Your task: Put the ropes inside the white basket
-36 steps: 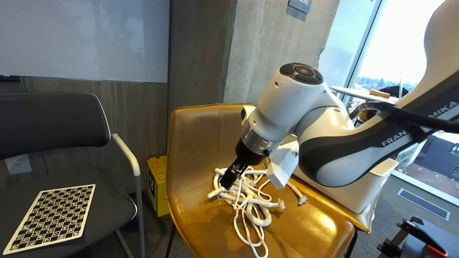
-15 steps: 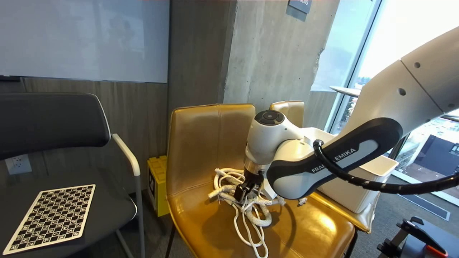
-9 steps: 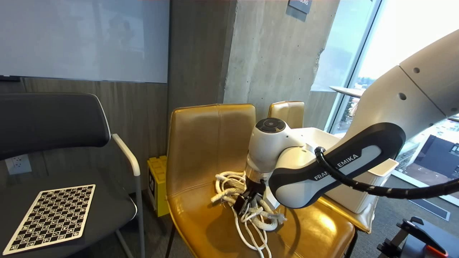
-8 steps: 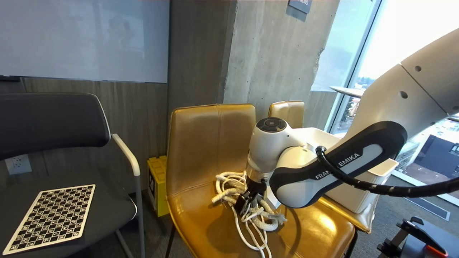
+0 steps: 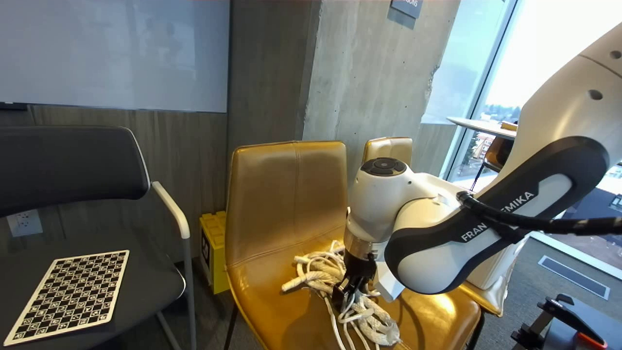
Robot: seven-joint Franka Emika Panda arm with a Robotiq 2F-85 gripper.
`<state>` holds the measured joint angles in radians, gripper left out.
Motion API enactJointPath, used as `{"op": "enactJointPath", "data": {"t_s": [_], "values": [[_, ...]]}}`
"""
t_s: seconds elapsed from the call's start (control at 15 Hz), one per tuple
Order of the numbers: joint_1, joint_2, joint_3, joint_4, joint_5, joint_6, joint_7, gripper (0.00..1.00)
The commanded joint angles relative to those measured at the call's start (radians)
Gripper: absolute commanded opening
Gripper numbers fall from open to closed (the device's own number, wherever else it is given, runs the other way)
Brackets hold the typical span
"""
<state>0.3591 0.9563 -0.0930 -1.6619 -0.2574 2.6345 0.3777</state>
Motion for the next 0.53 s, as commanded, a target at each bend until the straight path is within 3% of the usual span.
{"op": "enactJointPath", "data": {"t_s": [0.0, 0.47], "values": [[-0.012, -0.1, 0.03, -0.126, 0.066, -0.009, -0.012, 0.0], [-0.069, -0.292, -0.019, -0.089, 0.087, -0.123, -0.016, 0.0]]}}
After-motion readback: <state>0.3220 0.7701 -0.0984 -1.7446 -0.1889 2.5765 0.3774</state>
